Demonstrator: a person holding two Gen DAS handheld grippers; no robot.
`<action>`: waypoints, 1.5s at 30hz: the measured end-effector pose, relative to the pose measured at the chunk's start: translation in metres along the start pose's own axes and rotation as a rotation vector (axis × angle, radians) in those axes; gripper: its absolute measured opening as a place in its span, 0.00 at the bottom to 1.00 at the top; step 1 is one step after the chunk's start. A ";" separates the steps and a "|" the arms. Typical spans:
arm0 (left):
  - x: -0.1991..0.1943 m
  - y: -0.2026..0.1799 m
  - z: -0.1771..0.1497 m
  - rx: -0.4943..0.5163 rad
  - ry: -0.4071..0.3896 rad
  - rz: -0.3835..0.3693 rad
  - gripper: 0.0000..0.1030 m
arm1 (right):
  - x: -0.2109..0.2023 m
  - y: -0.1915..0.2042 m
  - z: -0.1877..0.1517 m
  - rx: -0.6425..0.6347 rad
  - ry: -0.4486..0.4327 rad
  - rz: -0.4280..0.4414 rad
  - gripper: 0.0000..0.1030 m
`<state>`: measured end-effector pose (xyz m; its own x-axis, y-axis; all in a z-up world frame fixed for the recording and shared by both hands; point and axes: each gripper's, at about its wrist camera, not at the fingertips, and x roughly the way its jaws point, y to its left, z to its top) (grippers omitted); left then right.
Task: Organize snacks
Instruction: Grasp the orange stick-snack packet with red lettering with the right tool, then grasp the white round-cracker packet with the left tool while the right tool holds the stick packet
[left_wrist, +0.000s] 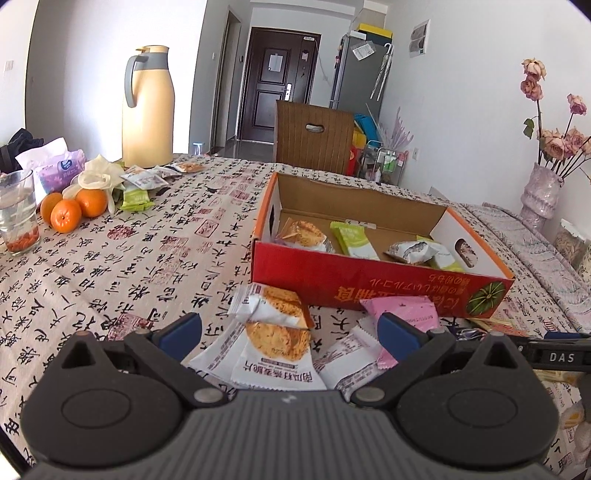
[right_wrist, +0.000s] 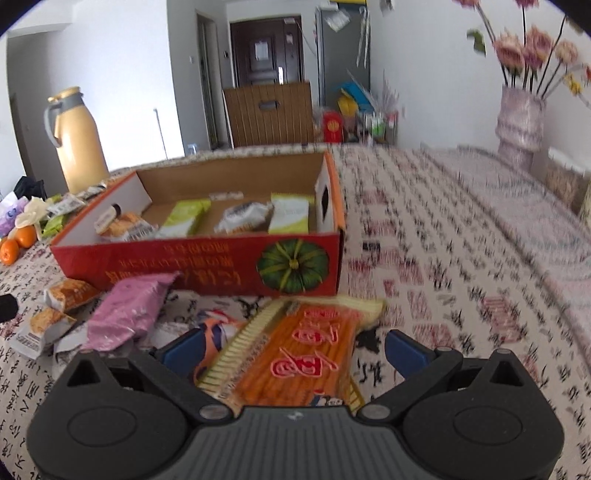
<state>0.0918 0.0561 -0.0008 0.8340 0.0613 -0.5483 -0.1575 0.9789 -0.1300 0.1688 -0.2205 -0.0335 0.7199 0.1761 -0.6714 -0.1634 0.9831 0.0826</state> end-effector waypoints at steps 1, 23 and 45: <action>0.001 0.000 -0.001 -0.001 0.003 0.001 1.00 | 0.003 -0.001 -0.002 0.006 0.009 0.000 1.00; 0.005 0.004 -0.008 -0.015 0.032 0.012 1.00 | -0.004 -0.014 -0.023 0.025 -0.013 0.107 0.50; 0.030 0.014 -0.004 0.050 0.079 0.080 1.00 | -0.048 -0.032 -0.036 0.042 -0.180 0.069 0.42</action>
<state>0.1127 0.0705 -0.0222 0.7754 0.1263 -0.6187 -0.1941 0.9800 -0.0431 0.1151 -0.2618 -0.0306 0.8177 0.2457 -0.5206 -0.1910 0.9689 0.1573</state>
